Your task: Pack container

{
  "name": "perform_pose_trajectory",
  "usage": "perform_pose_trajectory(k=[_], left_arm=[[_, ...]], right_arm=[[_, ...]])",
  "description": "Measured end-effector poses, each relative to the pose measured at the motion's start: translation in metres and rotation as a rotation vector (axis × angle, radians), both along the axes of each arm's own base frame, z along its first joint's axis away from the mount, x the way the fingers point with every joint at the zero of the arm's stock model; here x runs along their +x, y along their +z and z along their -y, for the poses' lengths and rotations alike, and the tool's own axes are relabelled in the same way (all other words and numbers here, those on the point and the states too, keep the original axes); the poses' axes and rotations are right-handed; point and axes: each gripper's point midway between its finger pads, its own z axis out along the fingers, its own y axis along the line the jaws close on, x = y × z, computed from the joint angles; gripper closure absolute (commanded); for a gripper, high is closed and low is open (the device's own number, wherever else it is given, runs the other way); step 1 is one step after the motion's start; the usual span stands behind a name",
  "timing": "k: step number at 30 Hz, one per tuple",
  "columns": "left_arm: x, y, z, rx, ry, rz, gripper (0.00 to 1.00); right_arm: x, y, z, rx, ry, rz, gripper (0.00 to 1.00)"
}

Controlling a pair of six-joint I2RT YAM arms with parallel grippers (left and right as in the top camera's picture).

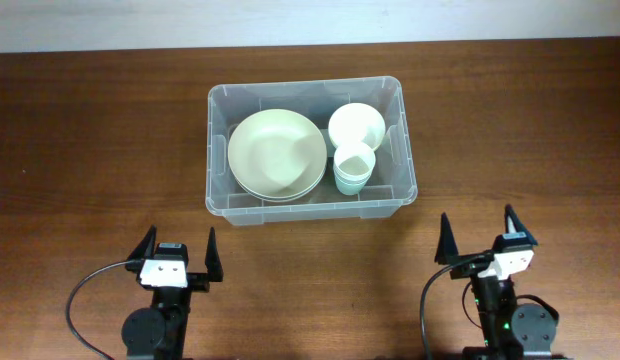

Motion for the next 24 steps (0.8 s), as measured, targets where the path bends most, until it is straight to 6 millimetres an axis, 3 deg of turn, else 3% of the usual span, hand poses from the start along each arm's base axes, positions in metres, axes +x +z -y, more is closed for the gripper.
perform_pose_trajectory(k=[14, 24], left_arm=[[0.0, 0.0, 0.0, 0.0, 0.0, 0.0, 0.01], [0.0, 0.0, 0.0, 0.0, 0.0, 0.0, 0.01]], right_arm=[[0.002, -0.039, -0.01, 0.003, 0.032, -0.118, 0.01], [0.002, -0.039, -0.012, 0.002, 0.038, -0.118, 0.01]])
